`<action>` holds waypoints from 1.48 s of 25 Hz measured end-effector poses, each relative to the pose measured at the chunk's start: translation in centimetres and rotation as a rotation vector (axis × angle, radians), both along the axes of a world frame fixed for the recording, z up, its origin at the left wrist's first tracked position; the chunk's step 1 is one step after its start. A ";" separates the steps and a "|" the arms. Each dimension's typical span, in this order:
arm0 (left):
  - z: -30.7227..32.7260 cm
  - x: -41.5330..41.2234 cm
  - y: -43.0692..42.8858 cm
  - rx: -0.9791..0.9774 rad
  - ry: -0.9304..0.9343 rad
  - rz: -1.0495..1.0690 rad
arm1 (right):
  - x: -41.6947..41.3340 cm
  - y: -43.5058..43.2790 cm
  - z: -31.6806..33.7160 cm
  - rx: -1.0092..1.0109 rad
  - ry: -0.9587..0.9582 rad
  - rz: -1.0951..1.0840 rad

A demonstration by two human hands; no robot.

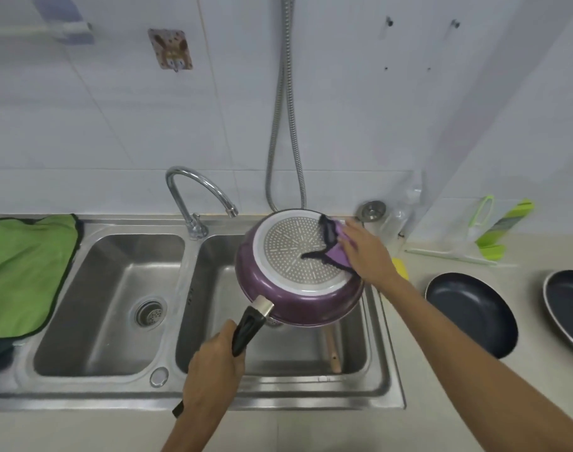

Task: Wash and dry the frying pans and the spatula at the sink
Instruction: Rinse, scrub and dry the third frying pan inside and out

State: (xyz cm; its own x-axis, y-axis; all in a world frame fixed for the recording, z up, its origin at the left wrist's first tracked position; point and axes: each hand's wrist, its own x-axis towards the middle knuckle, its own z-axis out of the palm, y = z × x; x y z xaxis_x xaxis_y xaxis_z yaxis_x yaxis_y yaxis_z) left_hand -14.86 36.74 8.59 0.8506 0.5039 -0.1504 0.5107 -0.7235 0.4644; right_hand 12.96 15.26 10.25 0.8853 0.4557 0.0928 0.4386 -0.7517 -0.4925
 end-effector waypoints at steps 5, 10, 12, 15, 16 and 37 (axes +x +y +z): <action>-1.7 0.2 -0.3 -0.200 -0.034 -0.010 | -13.9 0.8 -2.8 0.090 -0.231 -0.016; -2.7 -0.7 0.1 -0.458 -0.079 -0.099 | -13.7 3.3 -0.4 -0.146 -0.501 0.298; -2.7 -2.0 0.5 -0.535 -0.098 -0.100 | -10.5 1.8 1.1 -0.063 -0.470 0.123; -2.9 -3.6 1.7 -0.602 -0.080 -0.088 | -6.1 -1.5 2.5 0.190 -0.093 -0.384; -2.8 -3.7 2.1 -0.627 -0.065 -0.076 | -5.3 -2.8 2.5 0.186 0.044 -0.481; -1.4 -0.5 -6.1 -0.994 0.049 -0.123 | -24.7 -2.4 0.1 0.350 0.367 -0.575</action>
